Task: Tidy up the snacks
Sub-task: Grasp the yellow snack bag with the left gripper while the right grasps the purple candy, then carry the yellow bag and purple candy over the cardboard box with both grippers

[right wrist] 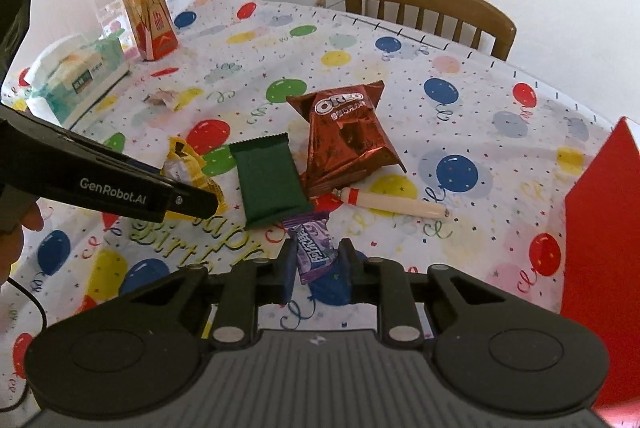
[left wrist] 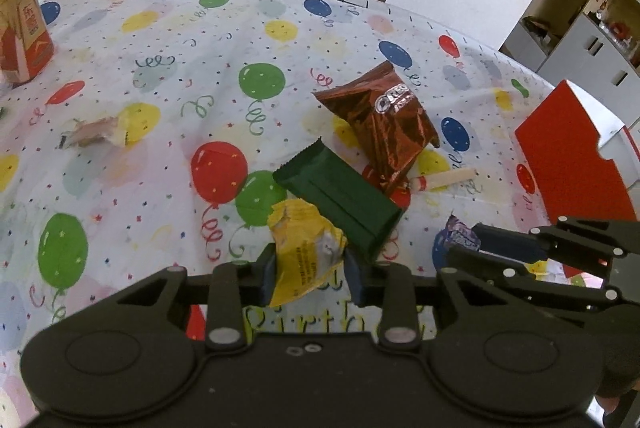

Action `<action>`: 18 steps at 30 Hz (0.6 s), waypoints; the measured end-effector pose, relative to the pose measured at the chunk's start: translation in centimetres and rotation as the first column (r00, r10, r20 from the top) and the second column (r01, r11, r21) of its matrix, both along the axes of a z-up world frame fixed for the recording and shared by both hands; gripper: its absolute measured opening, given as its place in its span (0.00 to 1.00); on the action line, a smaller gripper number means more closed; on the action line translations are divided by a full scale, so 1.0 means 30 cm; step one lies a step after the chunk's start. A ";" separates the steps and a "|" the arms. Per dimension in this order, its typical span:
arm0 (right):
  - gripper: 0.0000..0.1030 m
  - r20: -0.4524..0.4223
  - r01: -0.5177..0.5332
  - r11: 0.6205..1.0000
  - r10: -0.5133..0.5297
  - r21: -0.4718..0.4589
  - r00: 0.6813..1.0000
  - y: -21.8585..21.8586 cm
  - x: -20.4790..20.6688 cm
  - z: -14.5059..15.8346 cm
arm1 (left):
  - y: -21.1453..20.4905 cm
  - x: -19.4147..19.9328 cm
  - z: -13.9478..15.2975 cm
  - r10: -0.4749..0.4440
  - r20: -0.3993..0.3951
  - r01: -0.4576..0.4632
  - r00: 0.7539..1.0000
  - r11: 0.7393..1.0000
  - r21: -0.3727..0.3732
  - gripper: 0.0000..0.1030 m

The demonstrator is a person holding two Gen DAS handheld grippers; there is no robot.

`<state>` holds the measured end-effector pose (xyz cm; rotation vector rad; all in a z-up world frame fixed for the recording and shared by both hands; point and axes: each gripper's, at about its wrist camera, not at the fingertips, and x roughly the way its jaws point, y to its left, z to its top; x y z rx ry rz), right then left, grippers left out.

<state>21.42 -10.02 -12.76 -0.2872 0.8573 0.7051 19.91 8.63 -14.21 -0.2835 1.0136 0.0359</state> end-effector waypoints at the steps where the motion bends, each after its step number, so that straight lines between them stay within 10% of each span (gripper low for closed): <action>1: 0.21 0.000 0.002 1.000 -0.002 0.006 1.000 -0.005 -0.007 0.007 | -0.002 -0.008 0.007 0.000 0.002 0.000 1.000 1.000 -0.001 0.31; 18: 0.21 0.037 0.050 0.993 -0.054 0.111 0.998 -0.174 -0.157 0.219 | -0.154 -0.131 0.198 -0.076 0.075 0.075 0.994 0.997 0.014 0.31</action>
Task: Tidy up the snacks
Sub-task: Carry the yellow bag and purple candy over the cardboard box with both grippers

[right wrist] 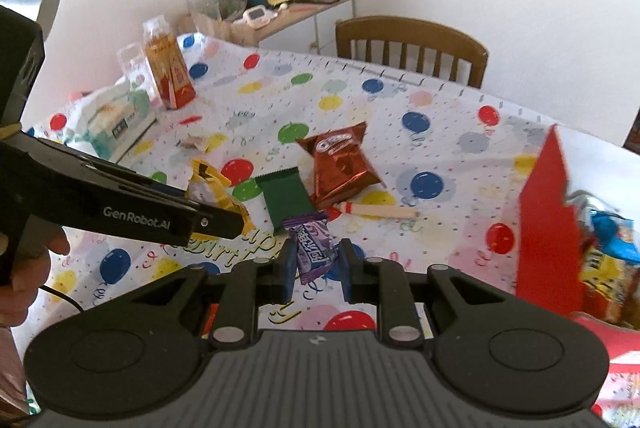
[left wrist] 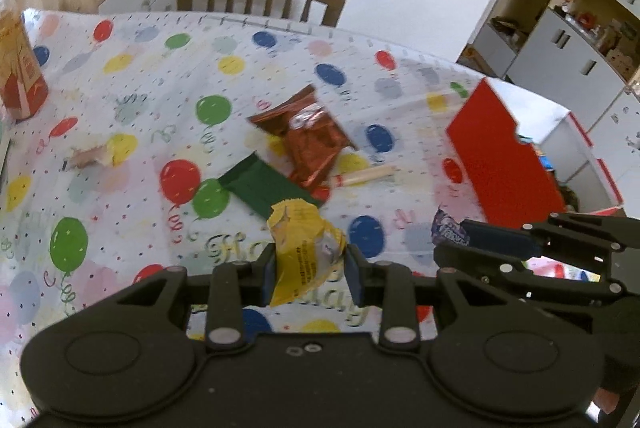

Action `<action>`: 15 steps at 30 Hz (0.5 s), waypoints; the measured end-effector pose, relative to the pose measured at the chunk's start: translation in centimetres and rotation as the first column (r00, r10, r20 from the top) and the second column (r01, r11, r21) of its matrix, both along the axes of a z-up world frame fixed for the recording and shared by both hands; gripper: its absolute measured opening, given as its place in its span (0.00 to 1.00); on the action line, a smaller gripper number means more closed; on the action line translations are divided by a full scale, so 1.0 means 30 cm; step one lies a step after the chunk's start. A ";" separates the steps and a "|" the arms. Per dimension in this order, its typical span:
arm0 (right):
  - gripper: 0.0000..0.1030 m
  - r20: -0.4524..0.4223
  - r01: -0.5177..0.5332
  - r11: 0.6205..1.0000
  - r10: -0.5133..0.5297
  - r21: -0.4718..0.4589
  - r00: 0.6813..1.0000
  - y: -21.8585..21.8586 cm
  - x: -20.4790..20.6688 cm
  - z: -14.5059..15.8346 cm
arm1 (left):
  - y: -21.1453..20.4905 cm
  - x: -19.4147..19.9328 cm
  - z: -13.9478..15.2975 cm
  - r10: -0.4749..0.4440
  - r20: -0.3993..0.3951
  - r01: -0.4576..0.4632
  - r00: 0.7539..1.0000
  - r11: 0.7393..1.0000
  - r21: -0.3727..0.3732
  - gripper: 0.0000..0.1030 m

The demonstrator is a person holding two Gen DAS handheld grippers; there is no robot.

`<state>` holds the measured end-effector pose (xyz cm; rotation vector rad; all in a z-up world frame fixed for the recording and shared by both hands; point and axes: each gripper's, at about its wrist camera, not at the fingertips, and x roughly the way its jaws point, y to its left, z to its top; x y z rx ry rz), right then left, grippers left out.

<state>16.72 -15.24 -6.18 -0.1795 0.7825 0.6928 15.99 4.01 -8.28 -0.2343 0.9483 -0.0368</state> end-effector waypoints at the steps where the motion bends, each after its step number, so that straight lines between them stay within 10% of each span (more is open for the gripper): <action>1: 0.21 0.002 0.008 1.000 -0.008 0.005 1.000 -0.015 -0.004 0.013 | -0.011 -0.001 0.012 -0.004 0.005 0.004 1.000 1.000 -0.001 0.31; 15: 0.21 0.084 0.095 0.994 -0.099 0.050 0.991 -0.310 -0.014 0.179 | -0.295 0.003 0.196 -0.112 0.117 0.109 0.987 0.993 0.036 0.31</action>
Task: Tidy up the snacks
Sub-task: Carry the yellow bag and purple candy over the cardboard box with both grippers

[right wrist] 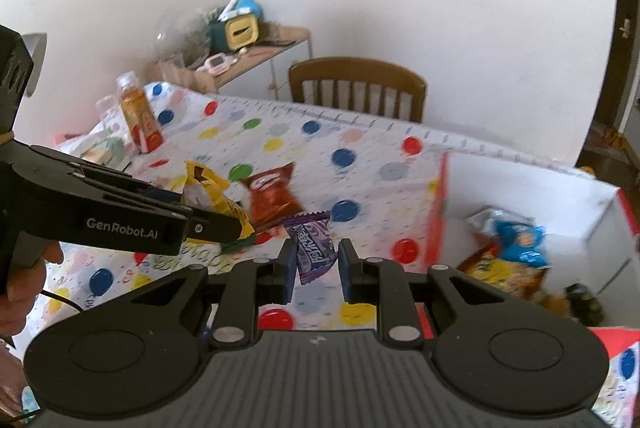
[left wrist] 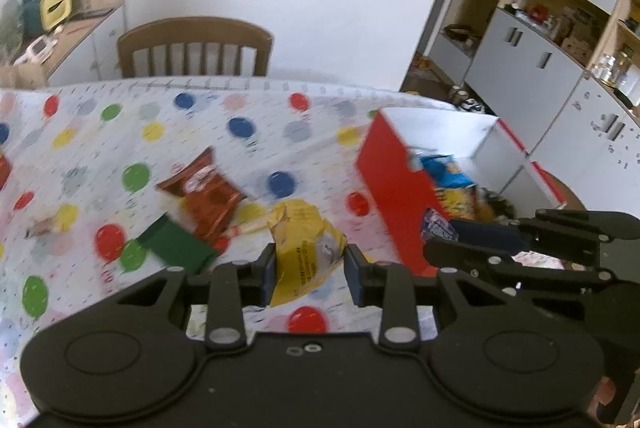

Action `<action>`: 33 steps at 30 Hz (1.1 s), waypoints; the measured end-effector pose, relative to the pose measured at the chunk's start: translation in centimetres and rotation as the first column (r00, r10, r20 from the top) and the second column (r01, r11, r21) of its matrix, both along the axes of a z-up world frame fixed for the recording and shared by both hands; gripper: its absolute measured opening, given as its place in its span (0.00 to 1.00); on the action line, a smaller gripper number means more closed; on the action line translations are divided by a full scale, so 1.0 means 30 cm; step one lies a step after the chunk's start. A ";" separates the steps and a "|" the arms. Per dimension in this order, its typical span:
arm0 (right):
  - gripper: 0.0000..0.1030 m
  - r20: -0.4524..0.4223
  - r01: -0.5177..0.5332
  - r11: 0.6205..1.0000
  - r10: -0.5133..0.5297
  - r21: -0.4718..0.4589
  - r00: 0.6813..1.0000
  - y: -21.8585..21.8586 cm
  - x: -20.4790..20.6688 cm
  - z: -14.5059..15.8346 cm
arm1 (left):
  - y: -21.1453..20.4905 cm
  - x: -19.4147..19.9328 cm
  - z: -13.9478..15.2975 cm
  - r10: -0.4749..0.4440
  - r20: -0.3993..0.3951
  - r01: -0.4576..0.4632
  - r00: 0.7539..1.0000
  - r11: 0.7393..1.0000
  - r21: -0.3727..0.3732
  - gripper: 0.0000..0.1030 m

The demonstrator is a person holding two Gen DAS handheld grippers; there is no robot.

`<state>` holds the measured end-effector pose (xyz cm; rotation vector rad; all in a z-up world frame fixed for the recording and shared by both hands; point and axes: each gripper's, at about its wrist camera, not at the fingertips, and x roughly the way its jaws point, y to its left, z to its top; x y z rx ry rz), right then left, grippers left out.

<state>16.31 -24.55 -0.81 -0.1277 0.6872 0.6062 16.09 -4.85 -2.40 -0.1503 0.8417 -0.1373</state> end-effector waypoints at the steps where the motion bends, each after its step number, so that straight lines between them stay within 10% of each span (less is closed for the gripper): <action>1: 0.21 0.006 0.006 1.000 -0.006 0.003 1.000 -0.021 0.004 0.009 | -0.022 0.004 0.010 -0.006 0.006 0.006 1.000 1.000 0.001 0.31; 33: 0.21 -0.025 0.246 0.965 -0.249 -0.086 0.968 -0.689 0.329 -0.137 | -0.671 0.373 -0.063 -0.164 -0.064 0.171 0.984 0.978 0.123 0.31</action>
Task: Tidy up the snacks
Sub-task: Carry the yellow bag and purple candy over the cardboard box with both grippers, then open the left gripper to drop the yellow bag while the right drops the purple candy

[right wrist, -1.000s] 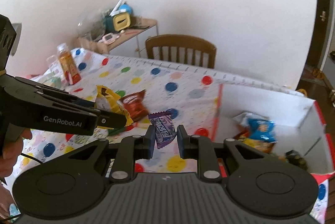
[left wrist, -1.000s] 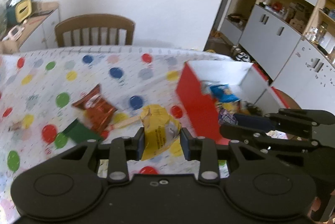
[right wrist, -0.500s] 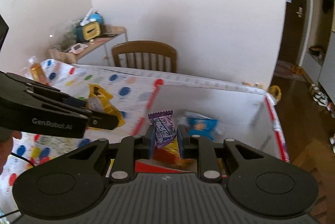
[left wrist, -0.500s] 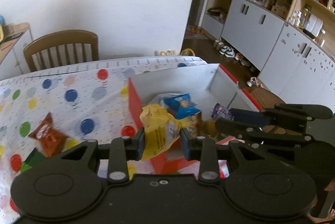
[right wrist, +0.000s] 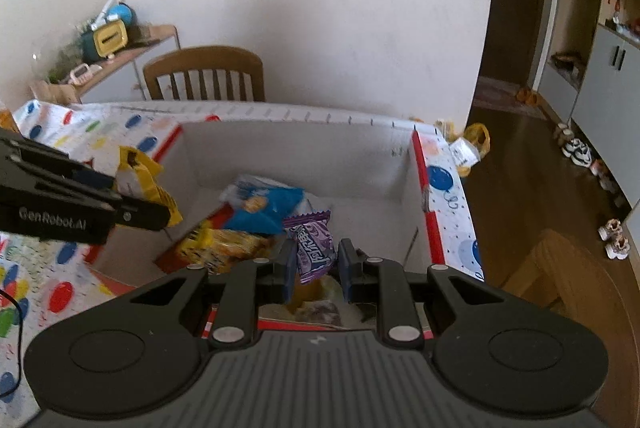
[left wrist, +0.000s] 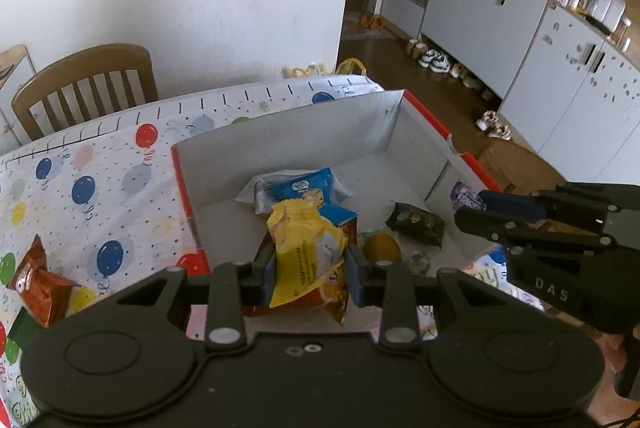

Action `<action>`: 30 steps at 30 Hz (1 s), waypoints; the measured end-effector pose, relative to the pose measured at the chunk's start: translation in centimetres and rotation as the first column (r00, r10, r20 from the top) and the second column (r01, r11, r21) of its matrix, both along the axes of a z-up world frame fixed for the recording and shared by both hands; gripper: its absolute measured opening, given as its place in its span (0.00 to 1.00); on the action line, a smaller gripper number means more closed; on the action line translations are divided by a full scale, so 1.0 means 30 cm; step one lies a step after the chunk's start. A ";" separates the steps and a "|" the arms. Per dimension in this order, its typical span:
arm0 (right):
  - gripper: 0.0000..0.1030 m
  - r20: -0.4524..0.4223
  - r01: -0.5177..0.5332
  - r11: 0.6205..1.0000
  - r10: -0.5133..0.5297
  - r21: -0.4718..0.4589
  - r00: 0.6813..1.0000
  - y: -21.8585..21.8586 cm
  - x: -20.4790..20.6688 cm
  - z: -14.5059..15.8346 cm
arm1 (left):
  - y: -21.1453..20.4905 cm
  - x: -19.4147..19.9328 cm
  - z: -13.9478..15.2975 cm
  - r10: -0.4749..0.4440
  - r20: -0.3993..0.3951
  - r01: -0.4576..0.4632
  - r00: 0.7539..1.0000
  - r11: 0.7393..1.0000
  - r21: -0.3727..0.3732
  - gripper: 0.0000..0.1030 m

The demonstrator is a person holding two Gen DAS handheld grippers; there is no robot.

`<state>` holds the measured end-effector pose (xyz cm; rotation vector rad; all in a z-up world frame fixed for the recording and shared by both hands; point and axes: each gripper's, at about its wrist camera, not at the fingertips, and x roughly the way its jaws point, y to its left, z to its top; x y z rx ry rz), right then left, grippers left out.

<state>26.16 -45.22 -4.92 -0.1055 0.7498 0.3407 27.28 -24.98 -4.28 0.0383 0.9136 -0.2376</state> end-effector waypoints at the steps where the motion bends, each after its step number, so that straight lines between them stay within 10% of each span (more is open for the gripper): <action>1: 0.21 -0.007 0.000 1.000 0.000 -0.007 1.000 -0.002 0.013 -0.013 | -0.007 0.014 -0.006 0.004 -0.006 -0.004 1.000 1.000 0.004 0.31; 30: 0.21 -0.189 -0.081 0.993 0.064 -0.086 0.980 0.060 0.212 -0.232 | -0.092 0.250 -0.207 0.076 -0.141 -0.049 0.987 0.981 0.185 0.34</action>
